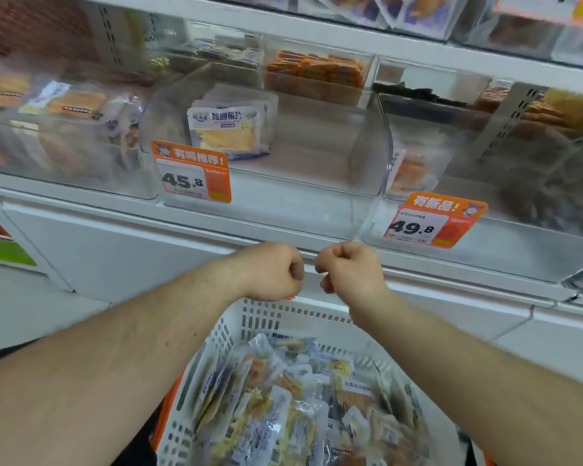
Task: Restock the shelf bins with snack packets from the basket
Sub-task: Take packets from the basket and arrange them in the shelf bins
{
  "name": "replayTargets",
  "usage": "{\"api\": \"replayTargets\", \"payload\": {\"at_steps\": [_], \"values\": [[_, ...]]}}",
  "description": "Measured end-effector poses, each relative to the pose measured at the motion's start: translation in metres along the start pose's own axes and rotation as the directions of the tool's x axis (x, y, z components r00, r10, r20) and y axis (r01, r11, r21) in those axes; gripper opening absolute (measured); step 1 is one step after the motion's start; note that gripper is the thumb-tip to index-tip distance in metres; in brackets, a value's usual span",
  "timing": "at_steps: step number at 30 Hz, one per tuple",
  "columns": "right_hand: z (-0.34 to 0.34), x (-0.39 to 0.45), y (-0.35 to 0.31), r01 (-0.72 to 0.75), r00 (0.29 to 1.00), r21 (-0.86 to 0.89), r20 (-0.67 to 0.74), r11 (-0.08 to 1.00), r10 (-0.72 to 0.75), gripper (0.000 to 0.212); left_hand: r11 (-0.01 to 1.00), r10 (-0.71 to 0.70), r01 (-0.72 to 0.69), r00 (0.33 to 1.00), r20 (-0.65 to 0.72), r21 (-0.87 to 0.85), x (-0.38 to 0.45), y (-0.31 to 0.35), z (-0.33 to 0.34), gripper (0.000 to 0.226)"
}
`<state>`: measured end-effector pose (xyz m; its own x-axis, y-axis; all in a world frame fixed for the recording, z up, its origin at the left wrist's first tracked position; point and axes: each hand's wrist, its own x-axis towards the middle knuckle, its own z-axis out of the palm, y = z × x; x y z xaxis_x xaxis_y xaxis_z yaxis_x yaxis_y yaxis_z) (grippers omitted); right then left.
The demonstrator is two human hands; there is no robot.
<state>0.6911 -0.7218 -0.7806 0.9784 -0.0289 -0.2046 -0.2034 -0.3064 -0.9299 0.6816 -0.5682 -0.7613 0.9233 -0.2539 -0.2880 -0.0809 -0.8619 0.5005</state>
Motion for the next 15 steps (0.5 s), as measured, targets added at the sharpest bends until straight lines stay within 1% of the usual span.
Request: {"api": "replayTargets", "payload": {"at_steps": [2,4,6,8,11,13,15], "values": [[0.001,0.005,0.035,-0.086,0.996,-0.047,-0.002,0.995,0.086,0.018,1.000,0.003,-0.005,0.997,0.079,0.027,0.001,-0.003,0.008,0.007],[0.006,0.011,0.068,-0.155,0.987,-0.103,0.019,0.983,0.157,0.016,0.997,-0.004,-0.009,0.988,0.153,0.083,0.005,-0.005,0.014,0.010],[0.013,0.011,0.098,-0.213,0.970,-0.216,0.069,0.953,0.233,0.016,0.990,-0.020,-0.013,0.972,0.235,0.139,0.011,-0.006,0.020,0.013],[0.023,0.006,0.125,-0.246,0.939,-0.361,0.141,0.899,0.314,0.018,0.983,-0.031,-0.026,0.953,0.301,0.183,0.016,-0.007,0.026,0.009],[0.040,-0.002,0.155,-0.230,0.856,-0.596,0.251,0.769,0.451,0.022,0.964,-0.065,-0.034,0.931,0.358,0.263,0.017,-0.005,0.029,0.025],[0.052,-0.007,0.168,-0.195,0.803,-0.703,0.286,0.683,0.524,0.024,0.954,-0.085,-0.035,0.922,0.377,0.299,0.017,-0.005,0.029,0.029],[0.060,-0.011,0.174,-0.133,0.794,-0.775,0.289,0.618,0.534,0.026,0.945,-0.097,-0.037,0.917,0.388,0.325,0.019,-0.007,0.029,0.030]]}}
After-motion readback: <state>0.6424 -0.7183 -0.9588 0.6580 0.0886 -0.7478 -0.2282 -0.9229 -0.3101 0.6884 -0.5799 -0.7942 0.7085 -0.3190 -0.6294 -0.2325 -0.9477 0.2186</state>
